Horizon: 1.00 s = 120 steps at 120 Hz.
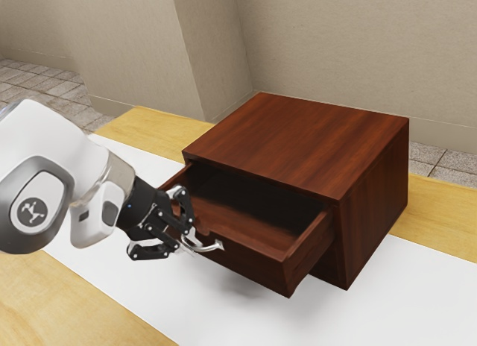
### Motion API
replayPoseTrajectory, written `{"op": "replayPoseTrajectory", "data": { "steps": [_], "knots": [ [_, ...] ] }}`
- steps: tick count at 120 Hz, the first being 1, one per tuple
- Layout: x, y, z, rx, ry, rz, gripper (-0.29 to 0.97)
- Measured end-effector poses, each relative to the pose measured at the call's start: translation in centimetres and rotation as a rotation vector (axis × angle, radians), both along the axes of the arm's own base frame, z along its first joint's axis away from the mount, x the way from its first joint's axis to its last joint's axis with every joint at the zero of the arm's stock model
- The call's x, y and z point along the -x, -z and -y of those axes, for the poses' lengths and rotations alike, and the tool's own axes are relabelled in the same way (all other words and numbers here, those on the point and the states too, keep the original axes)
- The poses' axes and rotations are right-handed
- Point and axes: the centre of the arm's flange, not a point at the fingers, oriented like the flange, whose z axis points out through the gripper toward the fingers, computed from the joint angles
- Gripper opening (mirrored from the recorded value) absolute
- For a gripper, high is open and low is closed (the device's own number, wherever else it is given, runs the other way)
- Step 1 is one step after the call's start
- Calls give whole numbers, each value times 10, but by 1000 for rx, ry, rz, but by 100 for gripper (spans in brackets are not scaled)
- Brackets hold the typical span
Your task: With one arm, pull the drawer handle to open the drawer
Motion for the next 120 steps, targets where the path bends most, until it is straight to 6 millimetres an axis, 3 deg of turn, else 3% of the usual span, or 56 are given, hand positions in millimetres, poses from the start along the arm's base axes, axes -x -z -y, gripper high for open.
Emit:
{"op": "replayPoseTrajectory", "data": {
  "steps": [80,120],
  "knots": [
    [56,7,0,40,-50,0,1],
    [60,8,0,44,-63,-6,7]
  ]
}}
